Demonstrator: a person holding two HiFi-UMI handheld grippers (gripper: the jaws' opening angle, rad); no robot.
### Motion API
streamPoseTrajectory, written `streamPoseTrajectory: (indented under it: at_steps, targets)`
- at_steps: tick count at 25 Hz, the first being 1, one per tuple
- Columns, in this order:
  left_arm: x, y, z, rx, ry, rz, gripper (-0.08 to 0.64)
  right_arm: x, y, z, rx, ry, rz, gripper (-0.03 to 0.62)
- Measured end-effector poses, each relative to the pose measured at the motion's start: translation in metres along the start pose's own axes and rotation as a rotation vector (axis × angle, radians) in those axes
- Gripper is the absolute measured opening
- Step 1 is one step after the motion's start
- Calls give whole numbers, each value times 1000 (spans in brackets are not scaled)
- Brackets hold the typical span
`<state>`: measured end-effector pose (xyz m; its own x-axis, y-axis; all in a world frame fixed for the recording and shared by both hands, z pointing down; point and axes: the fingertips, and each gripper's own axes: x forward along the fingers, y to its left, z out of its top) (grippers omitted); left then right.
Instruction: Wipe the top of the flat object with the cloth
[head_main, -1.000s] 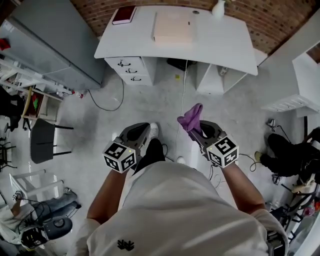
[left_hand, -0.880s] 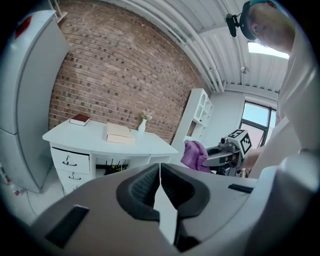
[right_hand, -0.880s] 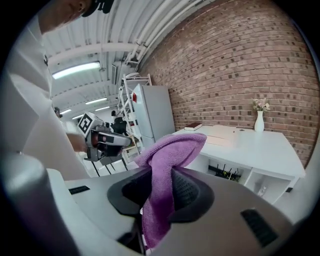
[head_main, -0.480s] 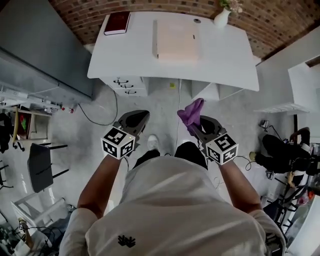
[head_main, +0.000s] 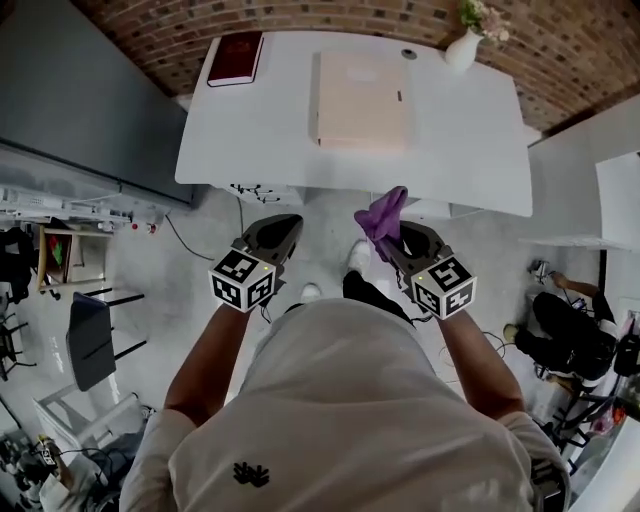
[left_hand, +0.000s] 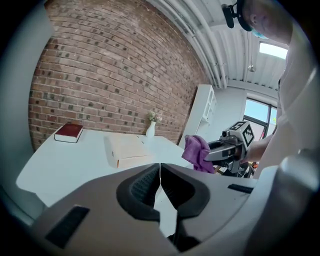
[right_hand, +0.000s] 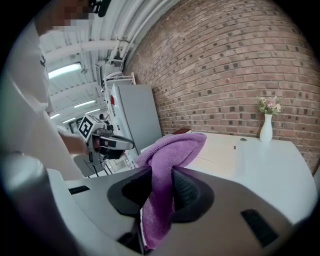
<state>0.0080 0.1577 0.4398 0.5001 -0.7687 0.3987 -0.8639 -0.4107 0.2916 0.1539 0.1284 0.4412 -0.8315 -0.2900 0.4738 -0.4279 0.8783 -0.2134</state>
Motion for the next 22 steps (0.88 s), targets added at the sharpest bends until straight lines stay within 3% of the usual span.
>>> streamPoseTrajectory:
  at_steps: [10,17,22]
  targets:
    - [103,62,72,23,40,54,26,44,-119,66,-8,-10,56,117]
    - [168,122,75,63,102,1,26,90,-165,73,59,17,9,117]
    - [212,166,66,121,167,-94,26,138,-194,90,93,34,-69,117]
